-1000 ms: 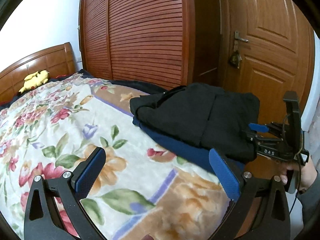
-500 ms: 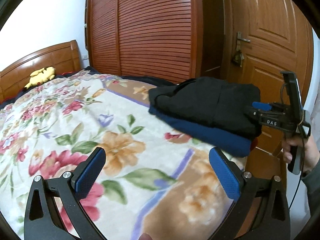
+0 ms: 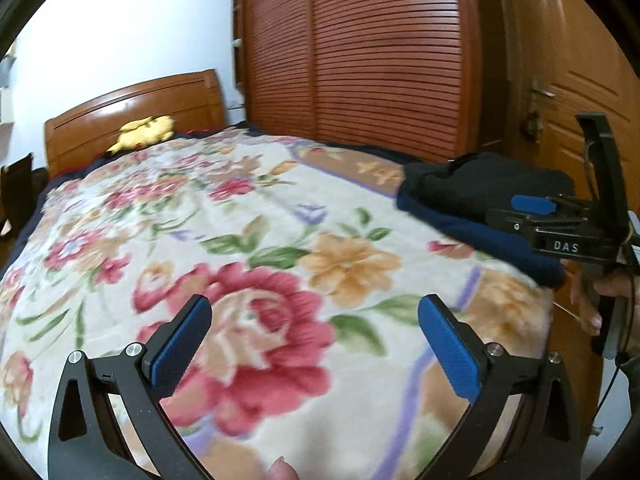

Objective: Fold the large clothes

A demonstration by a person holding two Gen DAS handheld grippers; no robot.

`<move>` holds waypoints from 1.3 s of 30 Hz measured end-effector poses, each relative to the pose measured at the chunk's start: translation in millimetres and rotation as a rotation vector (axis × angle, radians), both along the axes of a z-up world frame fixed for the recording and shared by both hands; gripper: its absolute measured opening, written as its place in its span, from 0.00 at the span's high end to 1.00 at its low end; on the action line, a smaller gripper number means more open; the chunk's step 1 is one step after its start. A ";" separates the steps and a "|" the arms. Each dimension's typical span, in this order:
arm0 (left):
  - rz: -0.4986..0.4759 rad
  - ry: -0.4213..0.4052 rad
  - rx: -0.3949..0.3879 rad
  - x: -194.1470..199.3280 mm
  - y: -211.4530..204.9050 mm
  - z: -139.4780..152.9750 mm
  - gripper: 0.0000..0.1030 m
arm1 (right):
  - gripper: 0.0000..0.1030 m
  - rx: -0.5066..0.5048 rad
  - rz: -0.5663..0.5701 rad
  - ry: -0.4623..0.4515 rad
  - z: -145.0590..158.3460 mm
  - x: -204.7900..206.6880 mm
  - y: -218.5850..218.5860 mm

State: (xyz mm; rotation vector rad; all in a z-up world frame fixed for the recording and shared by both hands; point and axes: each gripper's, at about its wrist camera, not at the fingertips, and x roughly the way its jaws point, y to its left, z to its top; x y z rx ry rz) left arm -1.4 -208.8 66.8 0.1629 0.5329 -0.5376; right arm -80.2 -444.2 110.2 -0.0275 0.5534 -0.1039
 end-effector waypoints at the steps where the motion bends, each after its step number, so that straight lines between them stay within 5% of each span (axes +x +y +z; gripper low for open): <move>1: 0.012 0.003 -0.001 1.5 7.8 -1.6 0.00 | 0.28 0.001 0.022 0.000 -1.5 5.1 11.1; 14: 0.206 -0.028 0.035 2.1 113.8 -16.5 0.00 | 0.28 0.038 0.257 -0.044 -27.3 48.1 135.5; 39: 0.414 -0.077 -0.049 -22.8 207.6 -48.9 0.00 | 0.28 0.055 0.362 -0.077 -79.8 73.2 216.3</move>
